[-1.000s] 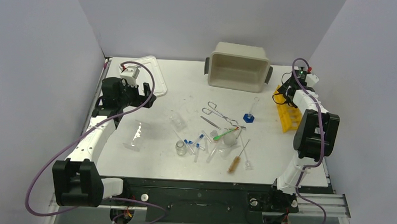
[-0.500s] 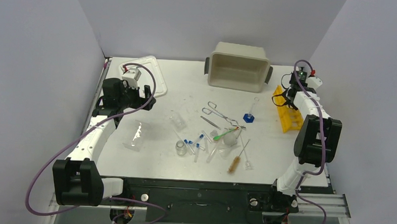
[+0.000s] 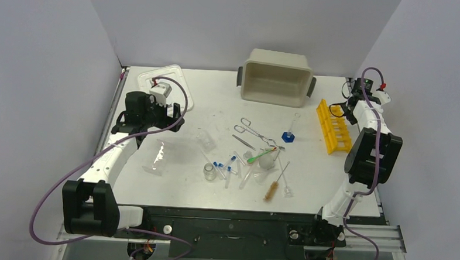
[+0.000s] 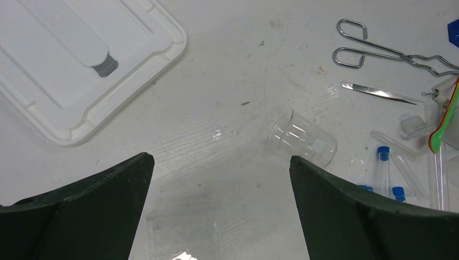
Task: Organize the chemistry lab equipment
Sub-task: Adjust the test tube rack at the center of the board.
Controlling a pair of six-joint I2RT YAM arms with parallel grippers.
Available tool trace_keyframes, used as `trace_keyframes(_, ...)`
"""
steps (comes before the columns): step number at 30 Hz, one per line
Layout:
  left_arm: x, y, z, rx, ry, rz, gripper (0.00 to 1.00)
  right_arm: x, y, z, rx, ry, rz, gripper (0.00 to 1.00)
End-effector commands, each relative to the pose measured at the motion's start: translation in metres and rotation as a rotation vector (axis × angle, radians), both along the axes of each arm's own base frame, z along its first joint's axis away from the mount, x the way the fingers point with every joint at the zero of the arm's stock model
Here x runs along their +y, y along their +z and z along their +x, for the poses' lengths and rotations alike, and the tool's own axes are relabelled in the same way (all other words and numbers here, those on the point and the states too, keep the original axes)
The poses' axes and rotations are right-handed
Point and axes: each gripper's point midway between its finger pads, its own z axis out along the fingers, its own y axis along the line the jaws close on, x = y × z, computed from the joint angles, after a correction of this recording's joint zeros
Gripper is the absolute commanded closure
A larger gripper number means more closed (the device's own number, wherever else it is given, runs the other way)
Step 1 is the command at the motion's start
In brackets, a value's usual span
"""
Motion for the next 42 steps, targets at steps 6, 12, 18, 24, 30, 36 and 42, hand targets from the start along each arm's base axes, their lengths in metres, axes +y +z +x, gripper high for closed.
trace_keyframes(6,-0.005,0.014,0.010,-0.054,-0.027,0.061,0.03,0.006,-0.006,0.023,-0.039,-0.012,0.092,0.64)
trace_keyframes(12,-0.004,0.012,0.011,-0.053,-0.024,0.079,0.03,0.006,-0.019,0.020,-0.018,-0.030,0.109,0.68)
trace_keyframes(18,-0.003,0.011,0.011,-0.052,-0.019,0.087,0.03,0.005,-0.029,0.020,-0.006,-0.046,0.120,0.75)
trace_keyframes(24,-0.001,0.012,0.009,-0.055,-0.019,0.099,0.03,-0.001,-0.040,0.018,0.010,-0.067,0.131,0.76)
trace_keyframes(30,0.000,0.016,0.007,-0.062,-0.019,0.110,0.03,-0.004,-0.049,0.016,0.031,-0.072,0.135,0.76)
trace_keyframes(36,0.000,0.018,0.005,-0.066,-0.020,0.119,0.03,-0.008,-0.033,0.016,0.019,-0.064,0.084,1.00)
trace_keyframes(42,-0.003,0.023,0.005,-0.077,-0.026,0.118,0.03,-0.022,0.034,-0.001,0.017,-0.079,-0.186,1.00)
